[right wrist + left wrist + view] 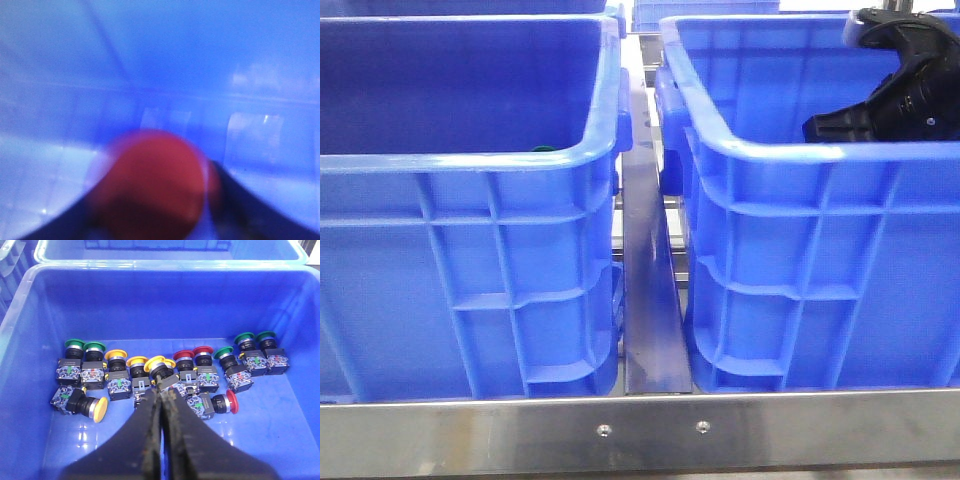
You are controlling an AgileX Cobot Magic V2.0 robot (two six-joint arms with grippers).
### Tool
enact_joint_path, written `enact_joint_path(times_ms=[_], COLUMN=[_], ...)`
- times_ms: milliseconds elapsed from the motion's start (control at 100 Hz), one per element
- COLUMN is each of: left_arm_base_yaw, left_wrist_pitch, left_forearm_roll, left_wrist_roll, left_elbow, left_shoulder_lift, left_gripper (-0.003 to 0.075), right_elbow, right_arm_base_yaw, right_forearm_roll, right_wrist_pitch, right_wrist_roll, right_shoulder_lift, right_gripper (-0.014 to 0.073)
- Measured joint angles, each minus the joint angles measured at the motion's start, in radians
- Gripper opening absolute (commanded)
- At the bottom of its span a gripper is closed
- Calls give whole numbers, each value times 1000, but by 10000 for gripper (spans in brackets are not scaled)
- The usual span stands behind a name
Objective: Pick red and yellow buttons and place in box
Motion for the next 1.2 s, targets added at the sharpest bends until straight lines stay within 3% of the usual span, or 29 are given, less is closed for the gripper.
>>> enact_joint_path(times_ms=[130,550,1200], left_arm_base_yaw=[0,0,0], left_wrist_pitch=[0,0,0], left_forearm_roll=[0,0,-12], left_wrist_roll=[0,0,0], left_elbow=[0,0,0], left_shoulder_lift=[0,0,0], left_gripper=[-19,-19,-19], right_elbow=[0,49,500], right_arm_base_yaw=[0,0,0], right_forearm_roll=[7,45,49], right_wrist_pitch=[0,-43,-92], right_wrist_roll=[0,0,0], right_shoulder_lift=[-27,-274,-1043], right_gripper=[591,595,591])
